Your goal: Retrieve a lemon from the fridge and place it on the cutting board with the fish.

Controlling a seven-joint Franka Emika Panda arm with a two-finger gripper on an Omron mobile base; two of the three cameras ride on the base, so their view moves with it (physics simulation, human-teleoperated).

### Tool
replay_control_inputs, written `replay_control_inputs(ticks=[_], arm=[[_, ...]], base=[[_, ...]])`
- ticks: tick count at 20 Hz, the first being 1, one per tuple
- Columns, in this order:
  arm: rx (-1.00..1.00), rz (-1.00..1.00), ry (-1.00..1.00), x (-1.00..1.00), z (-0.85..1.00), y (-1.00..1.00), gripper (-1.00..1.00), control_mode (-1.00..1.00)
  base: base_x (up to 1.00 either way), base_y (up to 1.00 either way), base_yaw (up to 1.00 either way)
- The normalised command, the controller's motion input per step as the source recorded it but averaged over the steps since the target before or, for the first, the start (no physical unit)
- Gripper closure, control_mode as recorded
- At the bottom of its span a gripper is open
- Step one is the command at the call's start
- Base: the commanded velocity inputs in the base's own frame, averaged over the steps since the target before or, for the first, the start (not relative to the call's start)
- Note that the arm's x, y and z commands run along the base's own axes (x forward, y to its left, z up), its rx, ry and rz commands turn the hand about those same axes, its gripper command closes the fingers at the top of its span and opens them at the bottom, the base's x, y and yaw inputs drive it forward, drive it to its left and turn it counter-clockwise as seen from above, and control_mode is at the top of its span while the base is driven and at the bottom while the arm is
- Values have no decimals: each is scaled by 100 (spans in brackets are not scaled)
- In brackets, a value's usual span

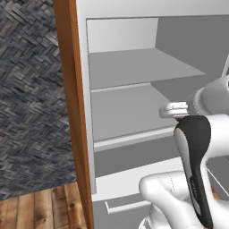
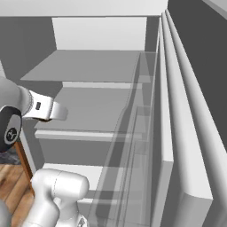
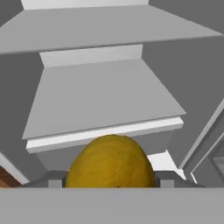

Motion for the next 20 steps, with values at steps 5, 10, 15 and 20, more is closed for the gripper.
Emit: replay_control_inputs(ticks=[5, 10, 15, 20], arm=[[-1, 0, 5, -50, -61, 0, 100, -100], [-4, 0, 5, -1, -49, 0, 100, -100], [0, 0, 4, 3, -14, -2, 100, -100], [0, 0, 0, 0, 0, 0, 100, -100]], base=[[0, 0, 0], [0, 0, 0], [0, 0, 0], [0, 0, 0]])
